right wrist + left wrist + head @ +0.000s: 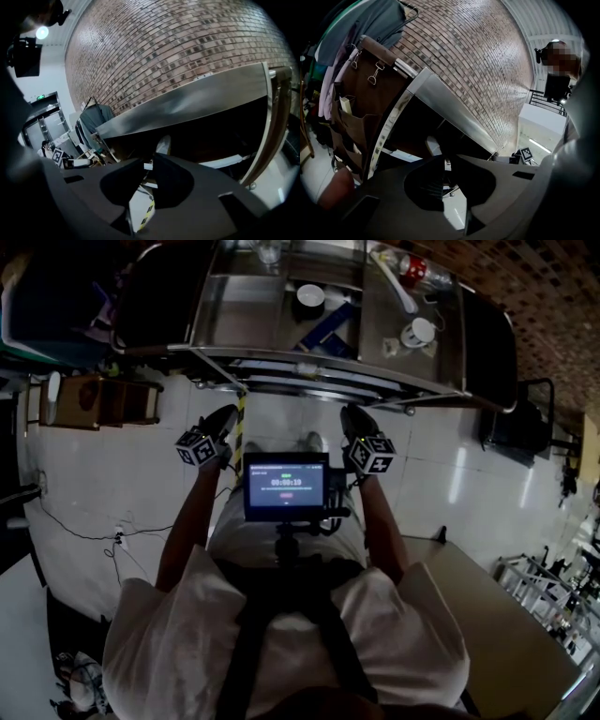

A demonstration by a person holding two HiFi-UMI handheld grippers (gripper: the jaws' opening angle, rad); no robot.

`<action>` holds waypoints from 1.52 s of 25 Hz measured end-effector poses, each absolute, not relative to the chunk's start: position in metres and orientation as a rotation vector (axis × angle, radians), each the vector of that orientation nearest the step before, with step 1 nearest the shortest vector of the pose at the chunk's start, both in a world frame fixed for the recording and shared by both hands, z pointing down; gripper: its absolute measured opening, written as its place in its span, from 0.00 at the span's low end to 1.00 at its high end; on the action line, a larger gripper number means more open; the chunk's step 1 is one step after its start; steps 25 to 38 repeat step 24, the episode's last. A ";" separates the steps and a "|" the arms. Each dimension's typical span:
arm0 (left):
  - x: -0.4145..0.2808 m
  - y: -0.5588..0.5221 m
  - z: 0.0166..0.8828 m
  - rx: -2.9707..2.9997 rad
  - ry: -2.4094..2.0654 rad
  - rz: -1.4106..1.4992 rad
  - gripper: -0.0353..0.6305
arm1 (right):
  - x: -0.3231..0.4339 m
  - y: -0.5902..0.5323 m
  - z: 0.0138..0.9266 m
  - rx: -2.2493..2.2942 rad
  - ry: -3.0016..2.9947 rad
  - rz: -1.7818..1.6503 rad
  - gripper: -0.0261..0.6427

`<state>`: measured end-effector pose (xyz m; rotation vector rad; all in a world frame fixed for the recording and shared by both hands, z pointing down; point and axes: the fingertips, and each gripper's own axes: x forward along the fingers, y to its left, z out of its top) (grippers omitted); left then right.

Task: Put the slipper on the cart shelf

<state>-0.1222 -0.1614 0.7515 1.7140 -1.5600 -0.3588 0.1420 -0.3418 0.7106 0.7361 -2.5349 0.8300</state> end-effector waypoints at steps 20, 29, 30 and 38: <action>-0.141 -0.149 0.761 1.652 -1.541 -0.343 0.10 | 0.099 -0.333 0.741 0.698 -2.469 1.000 0.17; -0.146 -0.144 0.764 1.635 -1.545 -0.338 0.10 | 0.091 -0.335 0.750 0.688 -2.455 1.010 0.17; -0.146 -0.144 0.764 1.635 -1.545 -0.338 0.10 | 0.091 -0.335 0.750 0.688 -2.455 1.010 0.17; -0.146 -0.144 0.764 1.635 -1.545 -0.338 0.10 | 0.091 -0.335 0.750 0.688 -2.455 1.010 0.17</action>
